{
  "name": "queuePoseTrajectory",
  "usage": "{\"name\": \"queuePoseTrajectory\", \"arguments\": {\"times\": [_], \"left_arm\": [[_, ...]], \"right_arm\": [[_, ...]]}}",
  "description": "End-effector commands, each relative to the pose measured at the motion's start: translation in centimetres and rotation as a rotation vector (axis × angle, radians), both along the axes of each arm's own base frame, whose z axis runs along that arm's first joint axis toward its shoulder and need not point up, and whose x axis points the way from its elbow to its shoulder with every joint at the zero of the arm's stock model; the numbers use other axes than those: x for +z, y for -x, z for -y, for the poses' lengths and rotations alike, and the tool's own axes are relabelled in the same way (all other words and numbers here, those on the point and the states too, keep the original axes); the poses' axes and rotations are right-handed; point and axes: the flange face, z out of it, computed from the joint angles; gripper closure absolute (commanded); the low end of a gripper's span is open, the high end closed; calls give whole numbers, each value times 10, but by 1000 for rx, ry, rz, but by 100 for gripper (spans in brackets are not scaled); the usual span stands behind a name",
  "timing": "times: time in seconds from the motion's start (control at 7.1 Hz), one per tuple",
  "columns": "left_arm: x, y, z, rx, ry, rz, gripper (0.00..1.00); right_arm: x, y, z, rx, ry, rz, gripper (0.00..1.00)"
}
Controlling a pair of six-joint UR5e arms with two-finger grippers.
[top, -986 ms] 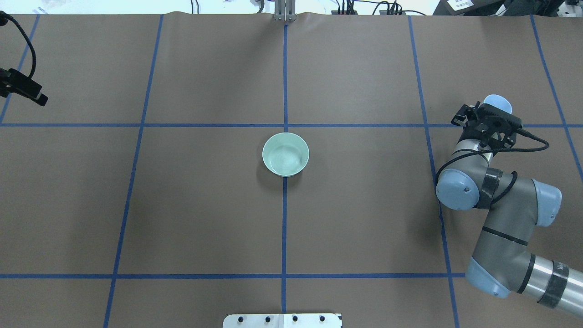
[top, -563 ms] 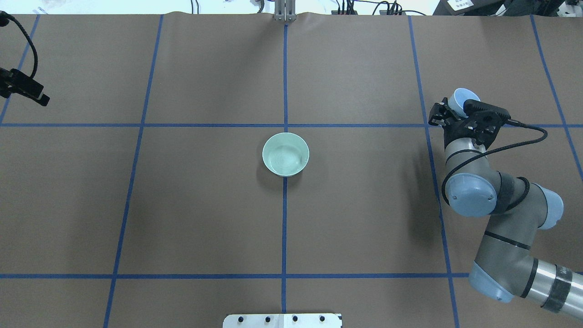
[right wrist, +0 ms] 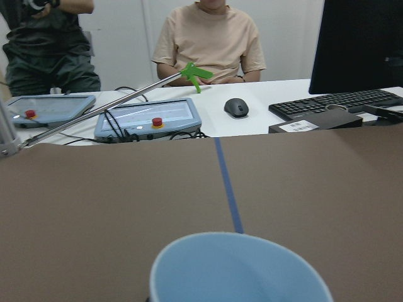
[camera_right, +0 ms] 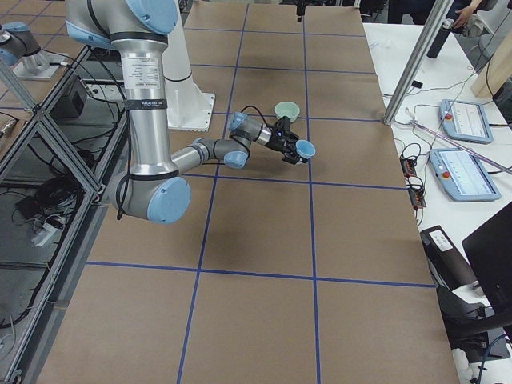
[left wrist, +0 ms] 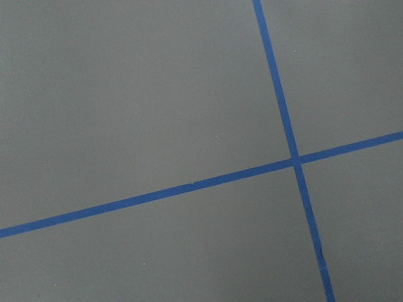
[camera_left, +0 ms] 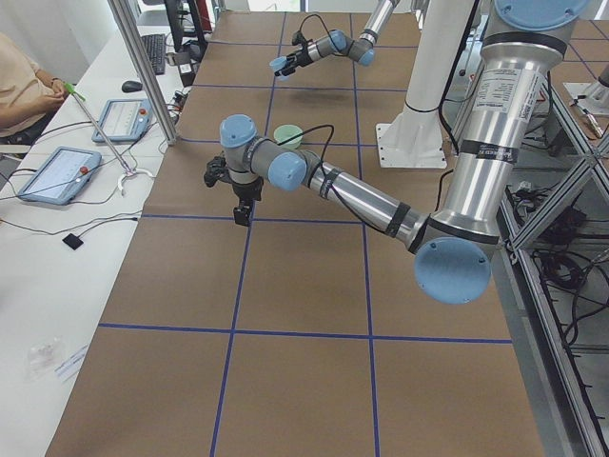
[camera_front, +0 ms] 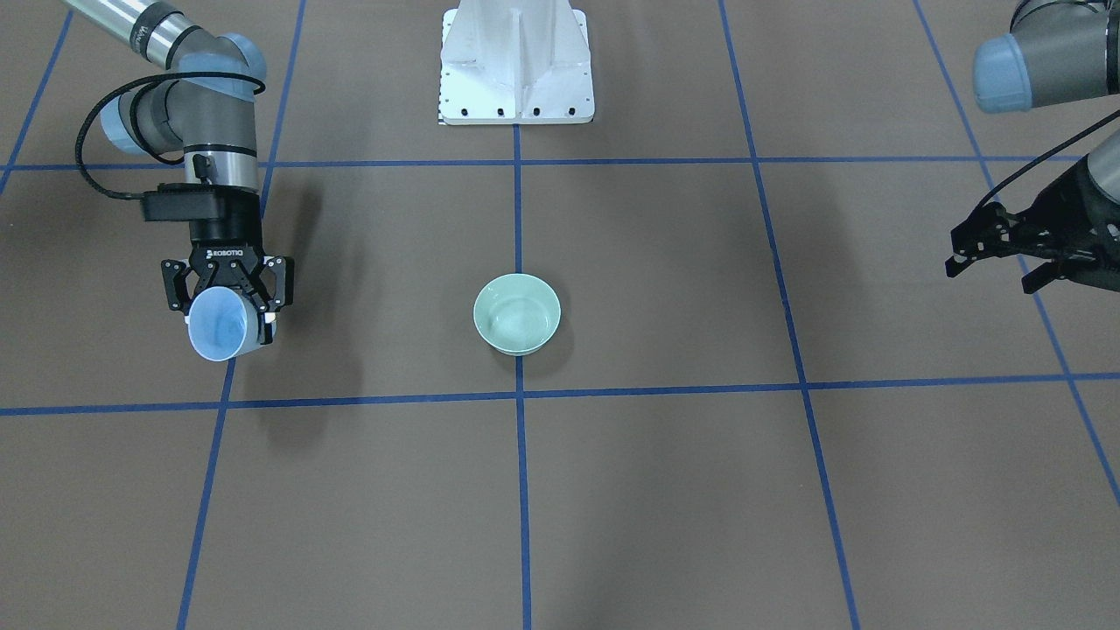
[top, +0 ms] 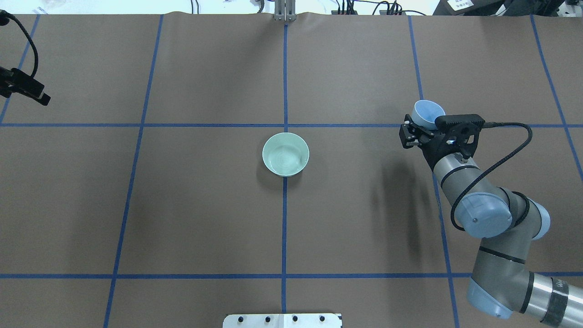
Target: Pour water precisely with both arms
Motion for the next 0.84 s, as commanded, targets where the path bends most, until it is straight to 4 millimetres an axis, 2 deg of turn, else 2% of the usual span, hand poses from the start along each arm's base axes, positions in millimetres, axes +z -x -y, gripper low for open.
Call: {"name": "queuePoseTrajectory", "arguments": {"times": [0.0, 0.14, 0.28, 0.42, 0.56, 0.7], "left_arm": [[3, 0, 0, 0, 6, 2, 0], [3, -1, 1, 0, 5, 2, 0], [3, -1, 1, 1, 6, 1, 0], [3, -1, 1, 1, 5, 0, 0], [4, 0, 1, 0, 6, 2, 0], [3, -1, 0, 1, 5, 0, 0]], "right_arm": [[-15, 12, -26, -310, -193, -8, 100], [-26, 10, -32, -381, -326, -49, 100], [-31, 10, -33, -476, -375, -71, 100], [-29, -3, -21, -601, -391, -65, 100], [-40, -17, -4, -706, -454, -88, 100], [-52, -13, 1, -759, -480, -86, 100]]}}
